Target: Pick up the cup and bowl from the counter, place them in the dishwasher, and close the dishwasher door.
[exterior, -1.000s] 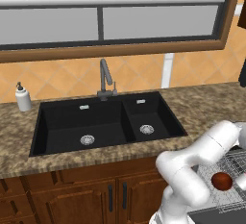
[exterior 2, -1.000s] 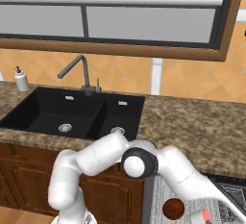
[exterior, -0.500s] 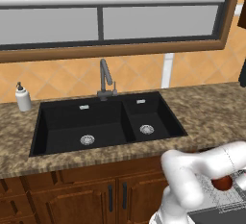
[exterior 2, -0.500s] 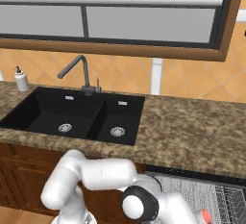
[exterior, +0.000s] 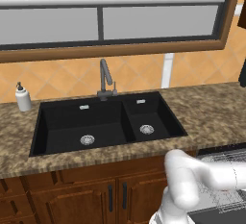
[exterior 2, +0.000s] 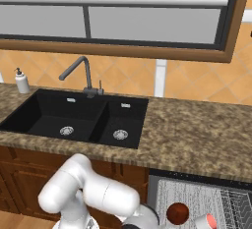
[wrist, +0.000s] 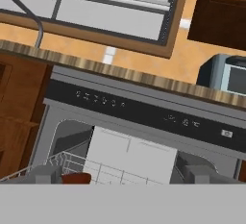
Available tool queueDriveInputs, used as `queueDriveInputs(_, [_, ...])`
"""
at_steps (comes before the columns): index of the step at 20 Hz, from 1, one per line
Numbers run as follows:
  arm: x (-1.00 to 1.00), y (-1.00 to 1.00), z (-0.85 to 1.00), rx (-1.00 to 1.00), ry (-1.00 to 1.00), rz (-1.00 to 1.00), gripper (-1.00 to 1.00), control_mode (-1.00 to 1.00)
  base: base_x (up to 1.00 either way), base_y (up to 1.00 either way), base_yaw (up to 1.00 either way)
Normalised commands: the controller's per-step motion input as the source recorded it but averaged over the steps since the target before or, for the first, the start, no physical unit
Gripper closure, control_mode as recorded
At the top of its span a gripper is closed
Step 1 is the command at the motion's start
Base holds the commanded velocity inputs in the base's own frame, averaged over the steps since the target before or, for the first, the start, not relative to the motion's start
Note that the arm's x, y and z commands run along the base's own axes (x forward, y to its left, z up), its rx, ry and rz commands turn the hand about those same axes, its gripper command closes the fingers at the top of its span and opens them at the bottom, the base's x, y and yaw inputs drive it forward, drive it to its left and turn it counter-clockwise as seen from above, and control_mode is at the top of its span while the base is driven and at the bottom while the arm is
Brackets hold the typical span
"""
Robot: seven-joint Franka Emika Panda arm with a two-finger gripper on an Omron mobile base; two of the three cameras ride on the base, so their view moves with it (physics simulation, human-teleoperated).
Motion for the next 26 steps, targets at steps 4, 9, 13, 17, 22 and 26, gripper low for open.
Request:
queueDriveInputs(4, [-0.06,-0.05,-0.28,0.0,0.0,0.0,-1.0,-1.0,0.0,0.0,0.0])
queueDriveInputs(9, [-0.04,0.0,-0.3,0.0,-0.01,0.0,-1.0,-1.0,0.0,0.0,0.0])
queueDriveInputs(13, [-0.04,-0.04,-0.36,0.0,-0.04,0.0,-1.0,-1.0,0.0,0.0,0.0])
queueDriveInputs(17, [-0.13,-0.05,-0.16,0.0,-0.09,0.0,-1.0,-1.0,0.0,0.0,0.0])
queueDriveInputs(22, [-0.19,-0.19,-0.12,0.0,-0.11,0.0,-1.0,-1.0,0.0,0.0,0.0])
queueDriveInputs(26, [-0.54,-0.08,-0.01,0.01,-0.11,0.0,-1.0,-1.0,0.0,0.0,0.0])
